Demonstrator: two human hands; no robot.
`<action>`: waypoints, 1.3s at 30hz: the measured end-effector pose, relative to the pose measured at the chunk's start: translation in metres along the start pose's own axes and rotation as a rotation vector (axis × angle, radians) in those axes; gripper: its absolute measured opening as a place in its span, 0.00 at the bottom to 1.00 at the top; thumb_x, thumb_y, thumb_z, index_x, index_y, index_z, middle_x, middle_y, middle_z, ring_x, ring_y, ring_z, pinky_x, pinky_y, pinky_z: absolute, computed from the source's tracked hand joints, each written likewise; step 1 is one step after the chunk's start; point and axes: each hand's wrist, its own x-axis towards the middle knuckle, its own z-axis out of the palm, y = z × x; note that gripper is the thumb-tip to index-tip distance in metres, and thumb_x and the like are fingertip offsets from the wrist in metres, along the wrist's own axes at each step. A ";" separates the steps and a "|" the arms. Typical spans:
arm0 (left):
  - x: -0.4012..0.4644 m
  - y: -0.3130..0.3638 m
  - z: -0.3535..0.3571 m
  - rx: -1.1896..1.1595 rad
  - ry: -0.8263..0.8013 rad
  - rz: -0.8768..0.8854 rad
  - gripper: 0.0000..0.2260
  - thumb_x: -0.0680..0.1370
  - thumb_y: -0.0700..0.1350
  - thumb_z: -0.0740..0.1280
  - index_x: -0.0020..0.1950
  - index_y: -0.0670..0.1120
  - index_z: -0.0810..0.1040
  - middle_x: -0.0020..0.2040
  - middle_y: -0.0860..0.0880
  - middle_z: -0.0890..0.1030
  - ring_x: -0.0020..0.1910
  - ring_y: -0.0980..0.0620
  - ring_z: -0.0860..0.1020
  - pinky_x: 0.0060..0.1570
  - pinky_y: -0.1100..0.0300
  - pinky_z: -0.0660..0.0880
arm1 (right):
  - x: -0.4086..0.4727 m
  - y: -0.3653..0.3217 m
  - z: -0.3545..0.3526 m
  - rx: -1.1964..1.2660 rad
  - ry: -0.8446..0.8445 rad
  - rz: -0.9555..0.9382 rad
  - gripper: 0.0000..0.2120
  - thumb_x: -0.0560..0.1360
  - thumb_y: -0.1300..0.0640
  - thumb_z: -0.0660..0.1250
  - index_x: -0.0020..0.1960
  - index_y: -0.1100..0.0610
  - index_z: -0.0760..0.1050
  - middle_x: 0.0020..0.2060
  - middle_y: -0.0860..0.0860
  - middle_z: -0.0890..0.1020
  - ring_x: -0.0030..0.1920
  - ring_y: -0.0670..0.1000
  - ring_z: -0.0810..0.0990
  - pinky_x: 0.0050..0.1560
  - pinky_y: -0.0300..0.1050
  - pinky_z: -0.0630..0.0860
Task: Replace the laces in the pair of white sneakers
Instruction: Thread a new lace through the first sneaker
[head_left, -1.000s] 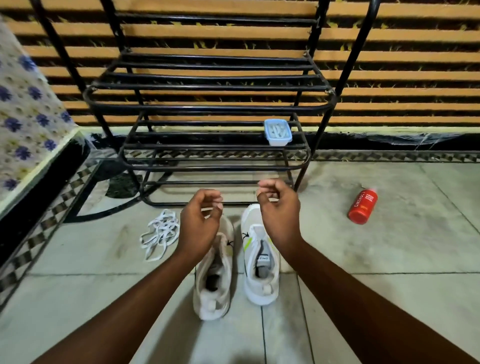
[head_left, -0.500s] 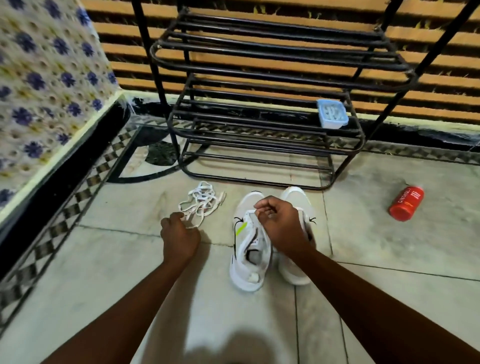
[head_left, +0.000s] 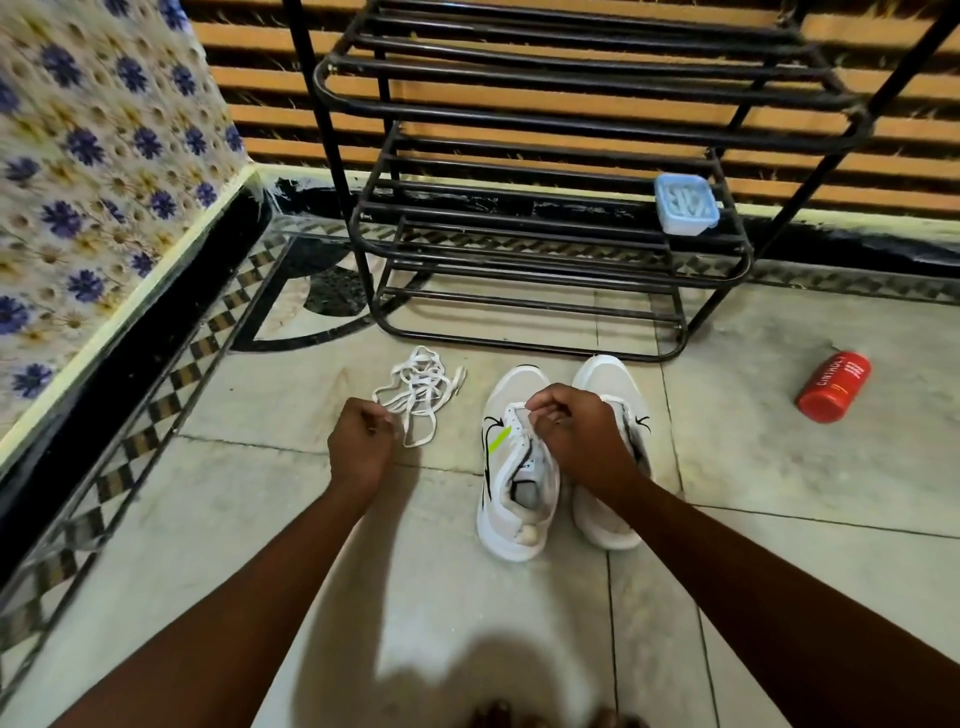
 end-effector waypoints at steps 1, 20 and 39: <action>0.000 0.003 0.001 0.050 -0.034 0.047 0.03 0.78 0.38 0.70 0.49 0.45 0.80 0.44 0.53 0.83 0.48 0.49 0.82 0.50 0.57 0.74 | -0.002 0.000 0.000 -0.001 -0.014 -0.008 0.11 0.73 0.71 0.64 0.47 0.60 0.82 0.40 0.46 0.84 0.43 0.46 0.83 0.48 0.42 0.79; 0.028 0.064 0.070 0.491 -0.257 0.453 0.11 0.79 0.42 0.64 0.46 0.58 0.81 0.50 0.60 0.82 0.59 0.50 0.74 0.61 0.46 0.66 | 0.006 0.015 -0.011 0.005 -0.078 -0.152 0.08 0.73 0.64 0.65 0.48 0.58 0.82 0.44 0.51 0.84 0.46 0.49 0.83 0.51 0.49 0.80; -0.020 0.099 0.011 0.060 -0.404 0.534 0.06 0.85 0.38 0.64 0.55 0.46 0.79 0.41 0.47 0.81 0.39 0.52 0.78 0.41 0.58 0.74 | 0.034 -0.048 -0.021 -0.195 -0.063 -0.138 0.12 0.77 0.62 0.64 0.37 0.52 0.77 0.29 0.44 0.79 0.33 0.47 0.77 0.38 0.42 0.72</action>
